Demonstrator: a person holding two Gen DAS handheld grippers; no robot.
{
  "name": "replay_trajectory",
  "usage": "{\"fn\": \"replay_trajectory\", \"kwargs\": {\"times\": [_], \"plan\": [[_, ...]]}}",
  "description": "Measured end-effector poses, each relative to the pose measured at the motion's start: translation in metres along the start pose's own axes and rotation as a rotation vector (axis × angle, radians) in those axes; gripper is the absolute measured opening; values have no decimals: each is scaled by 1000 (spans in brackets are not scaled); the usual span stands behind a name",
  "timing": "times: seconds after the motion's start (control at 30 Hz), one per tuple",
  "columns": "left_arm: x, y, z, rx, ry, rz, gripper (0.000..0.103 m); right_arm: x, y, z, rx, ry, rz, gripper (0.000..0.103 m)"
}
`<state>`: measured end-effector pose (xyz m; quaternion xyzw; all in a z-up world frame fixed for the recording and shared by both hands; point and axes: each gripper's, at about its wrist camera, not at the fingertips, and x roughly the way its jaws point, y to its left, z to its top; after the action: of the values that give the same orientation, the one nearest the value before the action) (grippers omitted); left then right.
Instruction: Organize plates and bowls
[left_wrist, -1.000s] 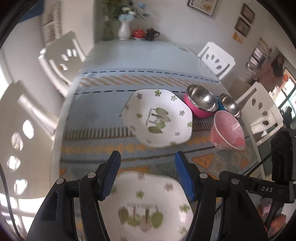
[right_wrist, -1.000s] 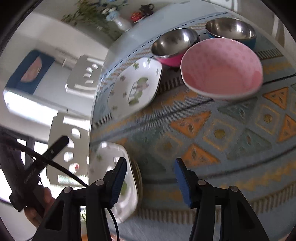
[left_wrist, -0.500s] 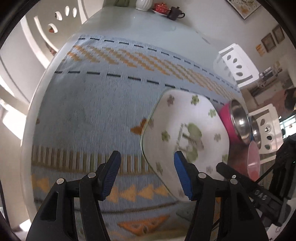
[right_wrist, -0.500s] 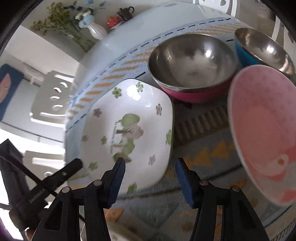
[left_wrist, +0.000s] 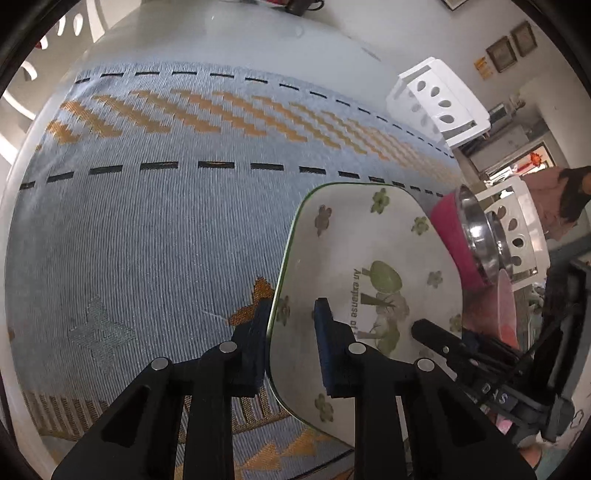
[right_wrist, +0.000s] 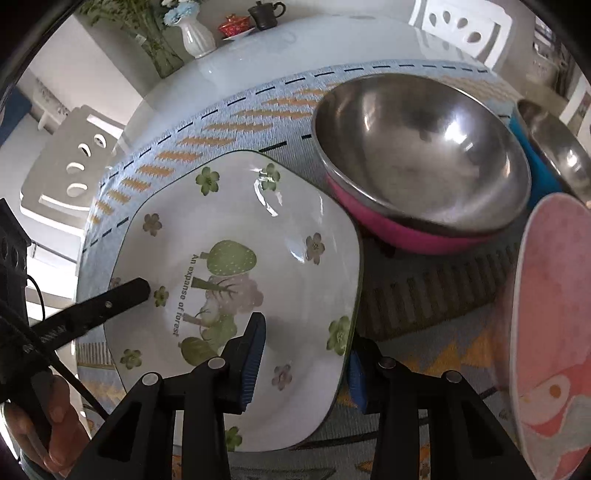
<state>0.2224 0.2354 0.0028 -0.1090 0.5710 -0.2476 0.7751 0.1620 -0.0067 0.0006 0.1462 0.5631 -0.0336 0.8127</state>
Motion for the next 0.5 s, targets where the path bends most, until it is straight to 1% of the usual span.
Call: {"fn": "replay_trajectory", "kwargs": {"times": [0.07, 0.1, 0.23, 0.33, 0.37, 0.5], "plan": [[-5, 8, -6, -27, 9, -52, 19, 1, 2, 0, -19, 2, -6, 39], [-8, 12, -10, -34, 9, -62, 19, 1, 4, 0, -28, 4, -9, 39], [-21, 21, -28, -18, 16, -35, 19, 4, 19, -1, -65, 20, 26, 39], [-26, 32, -35, -47, 28, -83, 19, 6, 24, 0, -55, 14, 49, 40], [-26, 33, -35, -51, 32, -87, 19, 6, 24, 1, -41, 11, 57, 41], [-26, 32, -34, -39, 11, -26, 19, 7, 22, 3, -39, 23, 91, 41]]}}
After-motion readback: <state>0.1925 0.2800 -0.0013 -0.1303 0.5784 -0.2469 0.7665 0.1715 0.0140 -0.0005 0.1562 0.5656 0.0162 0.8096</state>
